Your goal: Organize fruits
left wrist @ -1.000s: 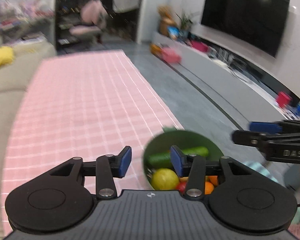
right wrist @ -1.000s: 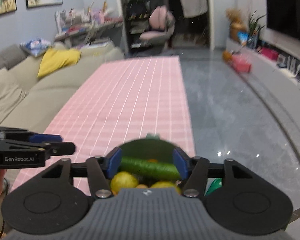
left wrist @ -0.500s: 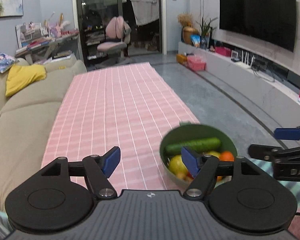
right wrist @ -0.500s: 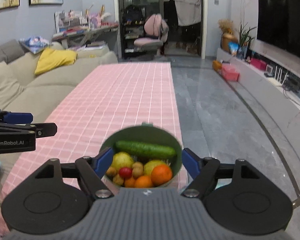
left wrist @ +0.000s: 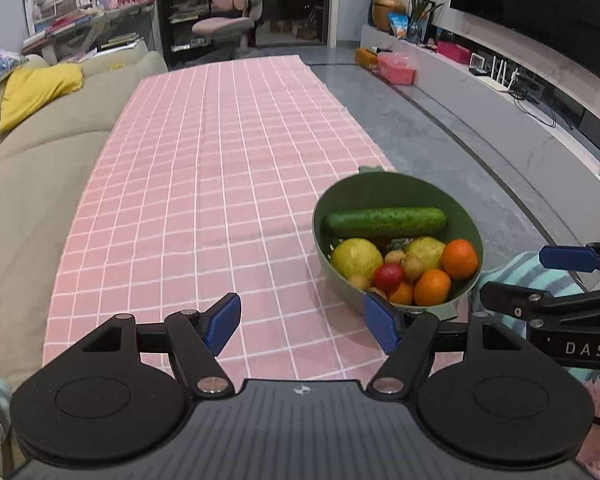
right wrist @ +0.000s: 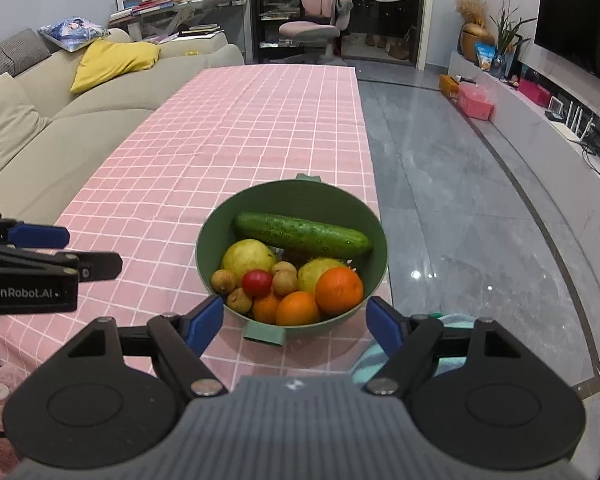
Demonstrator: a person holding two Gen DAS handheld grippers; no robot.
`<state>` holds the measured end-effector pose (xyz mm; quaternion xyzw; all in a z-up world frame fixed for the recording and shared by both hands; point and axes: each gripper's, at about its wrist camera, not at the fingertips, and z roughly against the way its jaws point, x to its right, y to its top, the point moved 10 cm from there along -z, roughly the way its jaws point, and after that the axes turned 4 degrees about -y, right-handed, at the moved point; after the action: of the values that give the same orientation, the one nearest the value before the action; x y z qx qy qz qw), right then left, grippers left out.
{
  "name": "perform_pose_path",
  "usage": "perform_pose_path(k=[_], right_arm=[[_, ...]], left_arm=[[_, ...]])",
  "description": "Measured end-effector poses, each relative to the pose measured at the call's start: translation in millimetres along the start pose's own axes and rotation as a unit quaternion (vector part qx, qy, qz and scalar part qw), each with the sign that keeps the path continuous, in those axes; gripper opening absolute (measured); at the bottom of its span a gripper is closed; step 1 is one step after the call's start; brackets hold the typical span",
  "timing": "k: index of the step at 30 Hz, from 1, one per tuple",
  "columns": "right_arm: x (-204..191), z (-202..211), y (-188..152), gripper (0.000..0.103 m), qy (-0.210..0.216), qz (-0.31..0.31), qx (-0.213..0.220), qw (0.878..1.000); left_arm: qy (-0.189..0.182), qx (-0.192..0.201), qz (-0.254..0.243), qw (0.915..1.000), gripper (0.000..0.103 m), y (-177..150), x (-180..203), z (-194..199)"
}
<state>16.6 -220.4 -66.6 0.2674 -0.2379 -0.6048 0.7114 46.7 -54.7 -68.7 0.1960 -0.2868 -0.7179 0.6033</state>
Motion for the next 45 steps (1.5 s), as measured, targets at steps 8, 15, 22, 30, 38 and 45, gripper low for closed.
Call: perform_pose_path(k=[8,15,22,30,38,45], right_arm=[[-1.4,-1.7,-3.0,0.075,-0.001,0.002,-0.006,1.000],[-1.5,-1.4,-3.3,0.075,-0.001,0.003,-0.006,1.000],[-1.7,-2.0,-3.5,0.075,-0.001,0.003,-0.006,1.000],[-2.6,-4.1,-5.0,0.075,0.001,0.006,-0.008,1.000],[-2.7,-4.5,-5.0,0.075,0.001,0.007,-0.008,1.000],[-2.9,-4.6,-5.1,0.075,0.001,0.007,-0.008,1.000]], left_arm=[[0.001,-0.011,0.006,0.9999,0.082,-4.0,-2.7,-0.6],[0.001,-0.013,0.007,0.9999,0.082,-3.5,-3.0,-0.9],[0.000,-0.014,0.007,0.9999,0.082,-3.3,-3.1,-1.0],[0.002,-0.017,0.008,0.9998,0.082,-4.8,-5.1,-2.1],[0.003,-0.017,0.008,0.9998,0.082,-5.1,-5.3,-1.9],[0.003,-0.017,0.008,0.9998,0.082,-5.3,-5.6,-1.6]])
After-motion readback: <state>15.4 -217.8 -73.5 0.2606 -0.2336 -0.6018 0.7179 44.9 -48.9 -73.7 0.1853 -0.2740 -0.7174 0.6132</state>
